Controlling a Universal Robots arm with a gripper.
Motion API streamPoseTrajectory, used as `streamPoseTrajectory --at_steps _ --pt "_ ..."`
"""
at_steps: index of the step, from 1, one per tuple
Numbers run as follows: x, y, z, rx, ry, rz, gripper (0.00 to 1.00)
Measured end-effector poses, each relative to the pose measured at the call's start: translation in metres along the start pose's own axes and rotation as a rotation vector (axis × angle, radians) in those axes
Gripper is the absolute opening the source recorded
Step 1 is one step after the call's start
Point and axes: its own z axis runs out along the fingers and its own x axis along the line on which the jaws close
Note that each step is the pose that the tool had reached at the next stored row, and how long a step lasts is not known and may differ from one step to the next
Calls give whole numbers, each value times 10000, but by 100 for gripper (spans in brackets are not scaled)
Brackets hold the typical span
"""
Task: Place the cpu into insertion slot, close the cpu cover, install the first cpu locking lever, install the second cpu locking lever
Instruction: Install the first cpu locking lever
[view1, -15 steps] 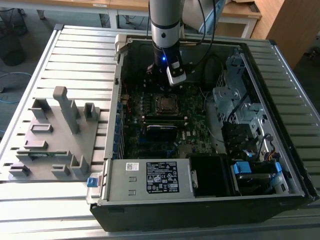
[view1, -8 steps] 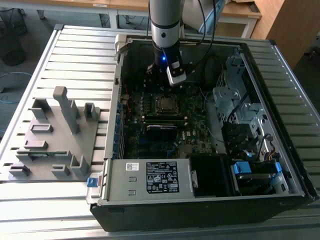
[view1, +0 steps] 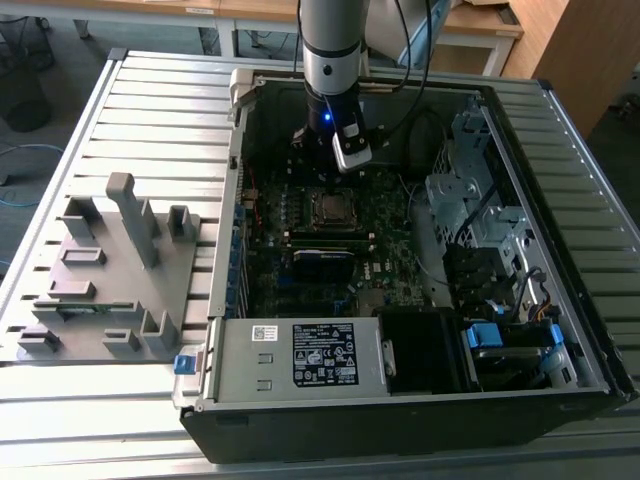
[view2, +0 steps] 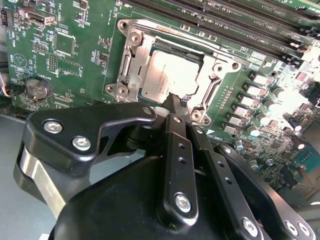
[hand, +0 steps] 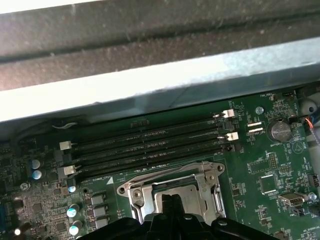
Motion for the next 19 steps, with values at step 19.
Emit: streamPoseTrajectory --at_steps 19 --pt "-42 18 -21 89 300 10 10"
